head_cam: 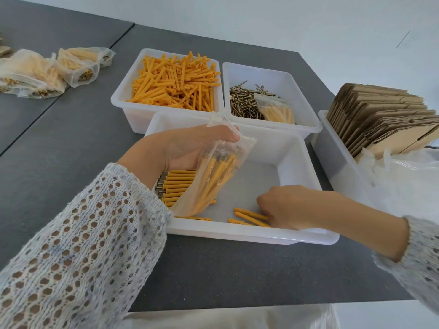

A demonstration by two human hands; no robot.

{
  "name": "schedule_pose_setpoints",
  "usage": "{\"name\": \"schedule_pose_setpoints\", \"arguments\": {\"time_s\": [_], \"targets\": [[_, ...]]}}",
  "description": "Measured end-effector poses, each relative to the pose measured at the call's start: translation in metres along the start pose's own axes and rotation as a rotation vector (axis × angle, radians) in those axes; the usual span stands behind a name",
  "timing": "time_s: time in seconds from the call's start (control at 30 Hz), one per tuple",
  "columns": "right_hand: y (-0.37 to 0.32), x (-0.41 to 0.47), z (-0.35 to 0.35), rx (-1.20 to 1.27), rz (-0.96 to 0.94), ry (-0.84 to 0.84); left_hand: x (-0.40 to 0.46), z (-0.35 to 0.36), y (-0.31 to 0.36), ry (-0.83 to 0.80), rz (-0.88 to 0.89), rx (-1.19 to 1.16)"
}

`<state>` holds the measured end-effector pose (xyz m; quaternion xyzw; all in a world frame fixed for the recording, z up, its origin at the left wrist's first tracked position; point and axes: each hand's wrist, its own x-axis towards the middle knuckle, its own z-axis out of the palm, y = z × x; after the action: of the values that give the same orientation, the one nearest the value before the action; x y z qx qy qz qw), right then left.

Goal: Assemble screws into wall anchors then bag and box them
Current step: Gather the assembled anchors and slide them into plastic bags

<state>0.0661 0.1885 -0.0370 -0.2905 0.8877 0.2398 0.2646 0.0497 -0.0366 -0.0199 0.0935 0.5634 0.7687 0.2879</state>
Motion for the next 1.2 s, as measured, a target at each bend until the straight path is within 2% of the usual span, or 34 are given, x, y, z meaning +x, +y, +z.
{"name": "schedule_pose_setpoints", "arguments": {"time_s": [0.17, 0.3, 0.6, 0.93, 1.2], "targets": [[0.0, -0.01, -0.009, 0.099, -0.038, -0.088, 0.0, 0.0, 0.0, 0.01, -0.009, 0.001], [0.0, -0.014, -0.009, 0.135, -0.093, -0.096, -0.001, 0.0, 0.0, 0.008, -0.01, 0.012], [0.002, -0.015, -0.008, 0.1, -0.157, -0.13, 0.0, 0.0, -0.001, 0.013, -0.012, 0.028], [0.012, -0.012, 0.008, 0.24, -0.186, -0.009, 0.0, -0.002, -0.001, -0.003, -0.013, 0.036], [0.017, -0.017, -0.003, 0.3, -0.212, -0.01, -0.002, -0.001, -0.001, 0.011, -0.002, 0.068]]}}
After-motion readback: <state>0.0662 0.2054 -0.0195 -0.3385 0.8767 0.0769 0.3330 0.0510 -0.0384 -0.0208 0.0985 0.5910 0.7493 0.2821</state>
